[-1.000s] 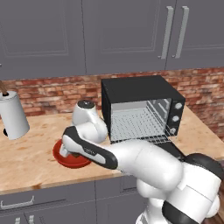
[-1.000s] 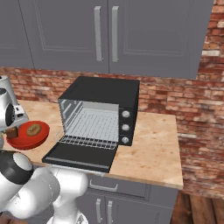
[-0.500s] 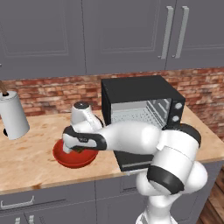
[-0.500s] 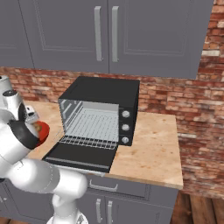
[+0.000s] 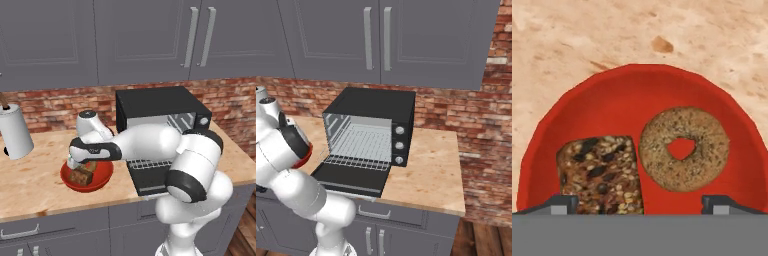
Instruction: Pick up the heated bread from the toaster oven and place it in the bowl. Then move the bread bowl to the dining counter.
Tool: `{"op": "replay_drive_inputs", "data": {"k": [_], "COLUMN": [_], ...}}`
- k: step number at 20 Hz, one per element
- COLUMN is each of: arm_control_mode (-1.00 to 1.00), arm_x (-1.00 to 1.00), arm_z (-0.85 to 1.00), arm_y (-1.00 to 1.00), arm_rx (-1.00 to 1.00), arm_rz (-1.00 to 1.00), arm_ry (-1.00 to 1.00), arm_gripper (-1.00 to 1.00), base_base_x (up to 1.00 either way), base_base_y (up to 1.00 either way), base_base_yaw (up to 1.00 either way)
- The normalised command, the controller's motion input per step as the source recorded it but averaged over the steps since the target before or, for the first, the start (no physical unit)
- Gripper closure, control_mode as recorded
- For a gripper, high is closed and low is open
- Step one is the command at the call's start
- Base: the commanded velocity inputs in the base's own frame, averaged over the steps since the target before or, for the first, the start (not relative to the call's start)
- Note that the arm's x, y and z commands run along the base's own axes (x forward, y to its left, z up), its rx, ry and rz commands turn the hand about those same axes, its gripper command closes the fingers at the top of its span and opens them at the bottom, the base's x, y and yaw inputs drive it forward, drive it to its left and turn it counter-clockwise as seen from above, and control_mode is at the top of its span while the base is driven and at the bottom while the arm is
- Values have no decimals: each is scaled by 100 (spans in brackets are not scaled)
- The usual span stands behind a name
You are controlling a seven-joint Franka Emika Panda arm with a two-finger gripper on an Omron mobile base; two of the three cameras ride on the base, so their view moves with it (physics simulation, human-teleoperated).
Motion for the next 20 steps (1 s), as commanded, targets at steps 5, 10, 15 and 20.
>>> {"op": "replay_drive_inputs", "data": {"k": [5,10,15,20], "arm_control_mode": [-100,-100,-100,-100], "arm_x": [-57,-2,0,1], "arm_z": [0,-1,-36,-28], "arm_y": [-53,-50,-26,-1], "arm_rx": [12,12,6,3], "arm_rz": [-38,-50,-46,-25], "arm_ry": [10,9,7,6], "arm_gripper": [-100,-100,-100,-100], "base_base_x": [0,0,0,0], "base_base_y": [0,0,0,0], "base_base_yaw": [0,0,0,0]}}
